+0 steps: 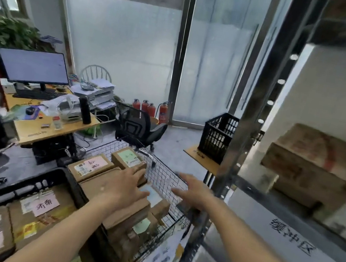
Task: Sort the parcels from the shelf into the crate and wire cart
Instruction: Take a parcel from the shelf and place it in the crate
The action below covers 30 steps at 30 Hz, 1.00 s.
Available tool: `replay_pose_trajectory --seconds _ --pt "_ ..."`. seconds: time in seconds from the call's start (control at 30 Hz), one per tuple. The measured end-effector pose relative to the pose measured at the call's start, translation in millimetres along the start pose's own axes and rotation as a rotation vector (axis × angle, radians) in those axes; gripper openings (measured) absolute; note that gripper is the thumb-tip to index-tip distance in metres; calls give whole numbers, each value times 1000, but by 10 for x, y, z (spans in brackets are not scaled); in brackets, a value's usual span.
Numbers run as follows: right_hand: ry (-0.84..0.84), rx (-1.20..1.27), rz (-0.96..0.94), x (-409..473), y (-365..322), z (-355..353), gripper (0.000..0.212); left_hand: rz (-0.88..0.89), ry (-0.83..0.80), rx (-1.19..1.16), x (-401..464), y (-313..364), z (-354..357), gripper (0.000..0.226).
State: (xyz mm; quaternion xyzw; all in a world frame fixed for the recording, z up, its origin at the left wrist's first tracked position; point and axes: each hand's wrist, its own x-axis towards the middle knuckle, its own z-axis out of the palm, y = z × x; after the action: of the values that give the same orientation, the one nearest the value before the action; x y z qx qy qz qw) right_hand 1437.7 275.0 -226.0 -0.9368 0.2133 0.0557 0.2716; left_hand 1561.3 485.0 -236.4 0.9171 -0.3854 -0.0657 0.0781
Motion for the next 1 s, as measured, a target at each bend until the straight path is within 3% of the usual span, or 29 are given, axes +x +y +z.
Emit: replay_pose_trajectory --seconds 0.37,0.77,1.0 --pt "291 -221 207 -2652 -235 -782 70 379 164 -72 -1145 1413 -712 84" --pt "724 -215 401 -5456 488 -1711 57 766 281 -244 -2415 3803 -1299 80" --pt "821 -95 501 -6740 1282 -1939 53 852 254 -303 -3048 5127 -1306 77"
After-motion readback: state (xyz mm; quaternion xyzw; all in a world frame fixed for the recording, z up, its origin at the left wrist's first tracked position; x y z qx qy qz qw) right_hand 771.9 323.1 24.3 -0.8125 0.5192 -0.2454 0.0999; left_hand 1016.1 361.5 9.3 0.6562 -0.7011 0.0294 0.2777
